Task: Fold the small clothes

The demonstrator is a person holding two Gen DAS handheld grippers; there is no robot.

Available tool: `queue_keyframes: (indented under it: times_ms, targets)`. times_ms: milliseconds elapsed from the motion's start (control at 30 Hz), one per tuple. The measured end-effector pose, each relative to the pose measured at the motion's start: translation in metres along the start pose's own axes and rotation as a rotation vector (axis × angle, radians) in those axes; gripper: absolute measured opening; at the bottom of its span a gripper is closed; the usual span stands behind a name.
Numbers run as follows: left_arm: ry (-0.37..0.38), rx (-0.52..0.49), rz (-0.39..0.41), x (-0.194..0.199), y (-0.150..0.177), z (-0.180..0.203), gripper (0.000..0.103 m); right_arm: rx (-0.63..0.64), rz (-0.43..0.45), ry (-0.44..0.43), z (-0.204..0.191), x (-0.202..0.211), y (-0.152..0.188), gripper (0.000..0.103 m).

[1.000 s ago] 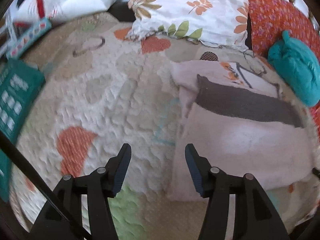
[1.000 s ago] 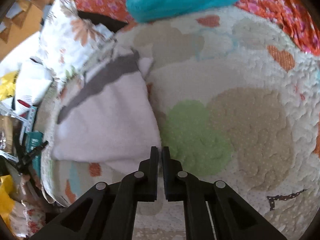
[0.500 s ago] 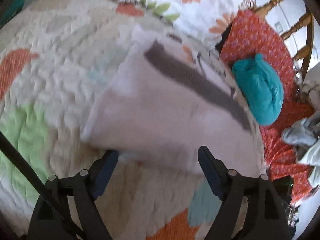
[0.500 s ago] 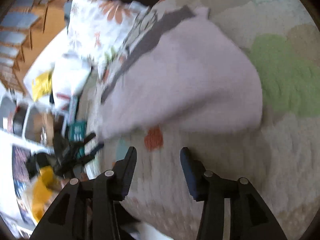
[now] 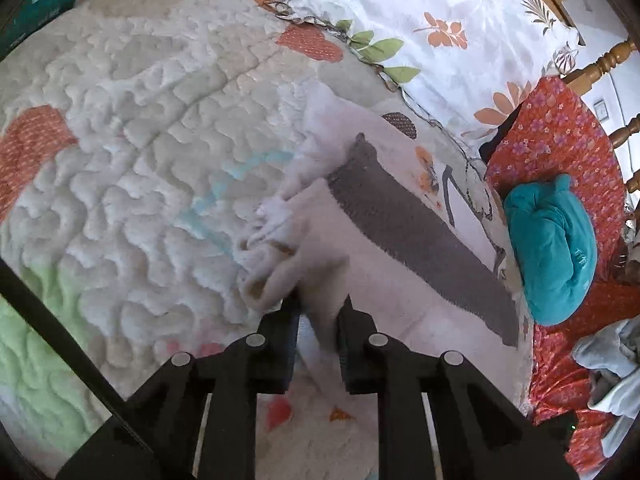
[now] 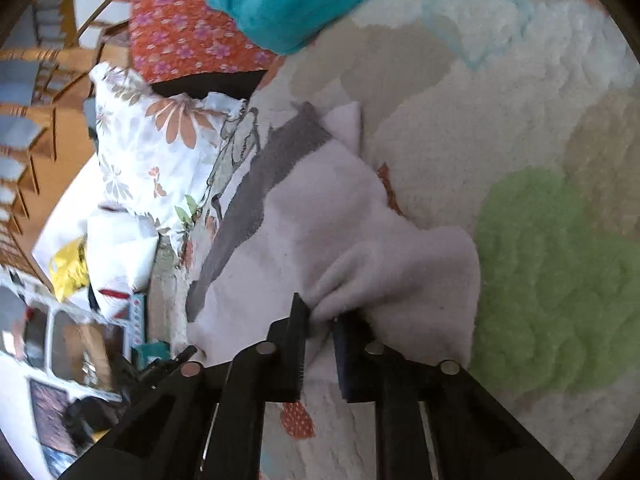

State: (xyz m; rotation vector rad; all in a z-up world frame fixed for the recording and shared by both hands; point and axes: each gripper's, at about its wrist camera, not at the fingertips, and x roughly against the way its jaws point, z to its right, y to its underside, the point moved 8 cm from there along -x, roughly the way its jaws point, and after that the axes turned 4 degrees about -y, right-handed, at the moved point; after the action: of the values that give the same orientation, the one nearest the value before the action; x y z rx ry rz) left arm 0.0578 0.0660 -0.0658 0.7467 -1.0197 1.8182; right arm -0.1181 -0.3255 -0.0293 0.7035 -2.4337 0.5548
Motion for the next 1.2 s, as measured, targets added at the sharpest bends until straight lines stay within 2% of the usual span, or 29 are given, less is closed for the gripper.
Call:
queue_keyframes:
  times_ms: [233,300,367,433,500,567,633,700,833,933,1000,1200]
  targets:
    - [-0.043,-0.046,-0.012,0.041,0.029,-0.027,0.012,0.042,-0.031,0.001,0.002,0.035,0.023,0.009]
    - [-0.051,-0.04,0.008,0.044,0.029,-0.038,0.019,0.057,-0.024,0.053,0.015,0.046,0.025,0.012]
    - [-0.038,0.0,0.011,0.044,0.028,-0.051,0.036,0.034,0.007,0.087,0.028,0.057,0.019,0.013]
    - [-0.031,0.042,0.026,0.049,0.025,-0.06,0.04,-0.017,0.072,0.099,0.042,0.076,0.01,0.018]
    - [-0.052,0.035,0.066,0.057,0.018,-0.06,0.043,-0.028,0.148,0.121,0.048,0.096,0.001,0.023]
    - [-0.068,0.013,0.117,0.068,0.012,-0.055,0.059,0.001,0.178,0.137,0.043,0.102,-0.004,0.026]
    - [-0.071,-0.011,0.153,0.075,0.008,-0.047,0.064,0.057,0.174,0.15,0.032,0.096,-0.005,0.028]
    - [-0.076,-0.052,0.174,0.079,0.007,-0.037,0.064,0.115,0.151,0.177,0.022,0.083,-0.001,0.028]
    - [-0.11,-0.133,0.199,0.079,0.004,-0.019,0.073,0.218,0.076,0.164,-0.002,0.05,0.014,0.028]
    - [-0.154,-0.164,0.187,0.069,-0.002,-0.014,0.08,0.216,-0.001,0.218,0.007,0.025,0.02,0.031]
    - [-0.176,-0.174,0.159,0.057,-0.008,-0.016,0.08,0.218,0.023,0.23,0.009,0.023,0.019,0.031]
    - [-0.317,-0.136,0.026,-0.004,-0.029,-0.052,0.08,0.389,0.072,0.315,-0.023,0.032,0.022,0.033]
